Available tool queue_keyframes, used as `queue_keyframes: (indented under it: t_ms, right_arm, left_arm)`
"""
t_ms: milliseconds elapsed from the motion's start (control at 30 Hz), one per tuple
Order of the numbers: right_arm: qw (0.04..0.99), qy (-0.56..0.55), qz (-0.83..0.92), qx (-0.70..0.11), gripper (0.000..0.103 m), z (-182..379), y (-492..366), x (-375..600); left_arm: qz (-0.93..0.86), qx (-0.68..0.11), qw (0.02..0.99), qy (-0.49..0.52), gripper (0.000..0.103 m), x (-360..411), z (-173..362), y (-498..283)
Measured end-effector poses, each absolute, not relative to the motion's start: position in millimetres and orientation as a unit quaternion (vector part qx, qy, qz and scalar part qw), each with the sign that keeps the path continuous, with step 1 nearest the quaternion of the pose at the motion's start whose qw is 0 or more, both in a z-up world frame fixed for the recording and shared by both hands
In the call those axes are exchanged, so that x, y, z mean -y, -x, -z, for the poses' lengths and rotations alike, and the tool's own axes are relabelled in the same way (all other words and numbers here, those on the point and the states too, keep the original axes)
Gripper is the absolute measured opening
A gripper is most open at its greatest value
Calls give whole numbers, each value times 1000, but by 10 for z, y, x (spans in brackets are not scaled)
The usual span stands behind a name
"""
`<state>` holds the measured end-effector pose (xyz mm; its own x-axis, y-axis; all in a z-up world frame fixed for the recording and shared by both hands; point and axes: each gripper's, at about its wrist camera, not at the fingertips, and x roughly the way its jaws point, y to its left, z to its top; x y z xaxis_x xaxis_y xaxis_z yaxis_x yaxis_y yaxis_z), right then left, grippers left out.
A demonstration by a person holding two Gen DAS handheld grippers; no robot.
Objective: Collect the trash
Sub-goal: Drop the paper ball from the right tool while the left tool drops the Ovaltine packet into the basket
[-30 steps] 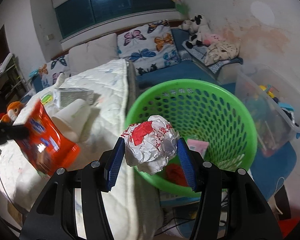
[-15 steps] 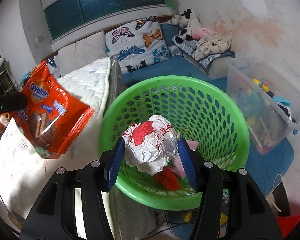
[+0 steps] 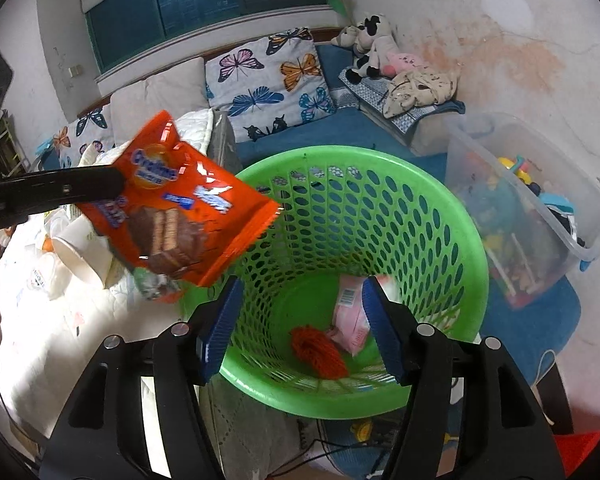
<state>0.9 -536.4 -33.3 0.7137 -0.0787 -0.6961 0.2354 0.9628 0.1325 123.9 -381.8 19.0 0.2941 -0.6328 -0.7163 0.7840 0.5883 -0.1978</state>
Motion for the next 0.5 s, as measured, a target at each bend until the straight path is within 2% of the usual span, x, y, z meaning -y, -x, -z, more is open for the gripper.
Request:
queue_keyframes:
  t_ms: [200, 300, 400, 467, 500]
  right_arm:
    - [922, -109, 84, -361, 65, 294, 69, 5353]
    - [923, -110, 83, -359, 65, 280, 94, 5335]
    - [923, -112, 82, -359, 65, 274, 118, 5309]
    - [923, -113, 80, -358, 65, 260, 133, 5274]
    - [924, -113, 78, -357, 65, 250, 141, 5254]
  left_arm:
    - [440, -410, 793, -95, 9, 3933, -71, -1262]
    - [438, -414, 792, -95, 13, 3944, -26, -1260]
    - [435, -418, 792, -95, 24, 3919, -5, -1260]
    - [431, -417, 795, -92, 38, 3876, -14, -1251]
    - [430, -414, 797, -90, 39, 3849, -25, -1242]
